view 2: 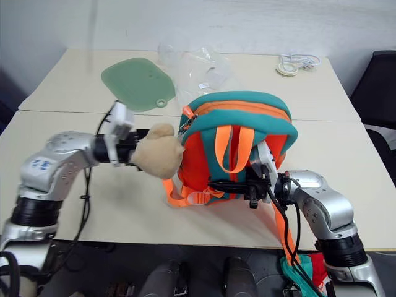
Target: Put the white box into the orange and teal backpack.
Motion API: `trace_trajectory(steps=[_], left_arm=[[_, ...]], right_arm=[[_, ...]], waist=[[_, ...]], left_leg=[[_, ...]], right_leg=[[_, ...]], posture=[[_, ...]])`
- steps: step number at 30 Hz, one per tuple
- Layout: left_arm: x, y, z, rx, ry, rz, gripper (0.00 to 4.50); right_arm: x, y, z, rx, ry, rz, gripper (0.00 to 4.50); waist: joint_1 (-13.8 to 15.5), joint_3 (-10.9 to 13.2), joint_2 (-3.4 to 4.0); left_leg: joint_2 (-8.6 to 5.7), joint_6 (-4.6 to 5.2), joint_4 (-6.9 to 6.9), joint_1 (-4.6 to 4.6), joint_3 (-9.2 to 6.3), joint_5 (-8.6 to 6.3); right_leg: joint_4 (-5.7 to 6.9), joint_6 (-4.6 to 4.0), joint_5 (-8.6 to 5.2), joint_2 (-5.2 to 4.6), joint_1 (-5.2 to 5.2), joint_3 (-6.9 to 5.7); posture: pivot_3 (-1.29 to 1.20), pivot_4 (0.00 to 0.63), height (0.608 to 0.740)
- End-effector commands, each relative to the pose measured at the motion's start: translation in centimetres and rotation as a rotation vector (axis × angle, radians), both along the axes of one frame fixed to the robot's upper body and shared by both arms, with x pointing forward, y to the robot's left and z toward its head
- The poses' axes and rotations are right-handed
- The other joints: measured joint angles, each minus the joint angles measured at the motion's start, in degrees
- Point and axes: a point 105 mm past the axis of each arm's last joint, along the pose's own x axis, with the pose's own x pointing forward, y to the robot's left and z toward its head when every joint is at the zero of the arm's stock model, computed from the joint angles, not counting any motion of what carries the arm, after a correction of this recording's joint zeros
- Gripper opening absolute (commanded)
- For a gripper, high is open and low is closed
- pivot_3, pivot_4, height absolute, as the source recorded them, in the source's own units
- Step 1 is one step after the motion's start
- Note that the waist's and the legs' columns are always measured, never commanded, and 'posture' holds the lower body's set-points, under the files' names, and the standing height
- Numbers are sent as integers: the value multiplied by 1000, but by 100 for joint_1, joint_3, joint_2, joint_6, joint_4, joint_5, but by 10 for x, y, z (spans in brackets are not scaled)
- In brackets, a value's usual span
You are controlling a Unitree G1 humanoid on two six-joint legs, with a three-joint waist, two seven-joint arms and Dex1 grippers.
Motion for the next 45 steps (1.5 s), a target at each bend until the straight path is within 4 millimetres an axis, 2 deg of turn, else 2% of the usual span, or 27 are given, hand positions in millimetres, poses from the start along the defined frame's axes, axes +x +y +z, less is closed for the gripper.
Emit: trace_trajectory(steps=[1,5,11,14,18,22,25,28,31,36,40,42,45], left_arm=[[-15,15,22,-17,-89,-47,4473],[-28,11,36,-82,-125,-100,4473],[-43,-10,35,-129,-121,-183,4473],[-56,-19,33,-153,-62,-248,4473],[-55,-28,33,-181,-75,-253,3722],[-60,-34,39,-215,-71,-273,2495],[-61,-34,38,-212,-63,-260,2495],[-56,-29,37,-227,-17,-211,2495],[-49,-10,36,-210,-8,-129,2495],[-36,19,22,-117,-44,-6,2495],[-13,32,25,-128,-130,105,2495],[-3,41,36,-208,-149,157,2495],[1,42,46,-257,-146,147,1920]], right_arm=[[-3,2,5,7,-38,11,58],[0,2,4,5,-37,7,58],[4,1,4,3,-37,4,58],[6,0,4,-2,-36,1,58],[8,-2,4,-6,-34,-3,58],[9,-3,2,-7,-31,-6,58],[9,-3,1,-9,-26,-6,58],[8,-3,0,-9,-26,-6,58],[8,-3,0,-5,-28,-13,58],[9,-4,-1,-7,-27,-18,58],[9,-3,0,-3,-30,-21,58],[9,-4,0,-3,-31,-25,58],[10,-5,-1,-4,-32,-32,58]], waist=[[6,0,0],[17,0,0],[10,0,0],[2,0,0],[10,0,0],[11,0,-1],[11,0,-1],[11,0,-1],[-1,0,0],[1,0,0],[29,0,0],[18,0,0],[9,0,-1]], left_leg=[[-1,1,0,-1,0,-1],[-3,1,1,-5,-10,-2],[-3,0,-1,-4,-10,-2],[-3,1,-1,-4,-9,-2],[-3,1,-1,-2,-8,-1],[-4,2,2,-3,-9,-1],[-4,2,1,-3,-10,-1],[-4,2,1,-2,-10,-1],[-4,1,1,-2,-10,-1],[-4,0,-2,0,-8,-1],[-6,0,-2,-1,-11,-3],[-6,-1,-2,-1,-10,-5],[-3,-2,-5,-2,-11,-5]], right_leg=[[-2,0,0,-2,0,1],[-7,0,0,-8,3,2],[-2,0,0,-5,4,2],[-1,0,0,-3,4,3],[0,0,0,-3,5,3],[-1,0,0,-2,7,2],[-1,1,0,-2,7,2],[0,1,0,-2,7,2],[-1,0,0,-1,7,2],[-4,-1,0,0,5,1],[-22,-1,0,-7,5,1],[-21,-1,0,-7,5,2],[-8,0,0,-4,4,-1]], posture=[[0,150,740],[0,150,740],[0,150,740],[0,150,740],[0,150,740],[0,150,740],[0,150,740],[0,150,740],[0,150,740],[0,150,740],[0,150,740],[0,150,740],[0,150,740]])
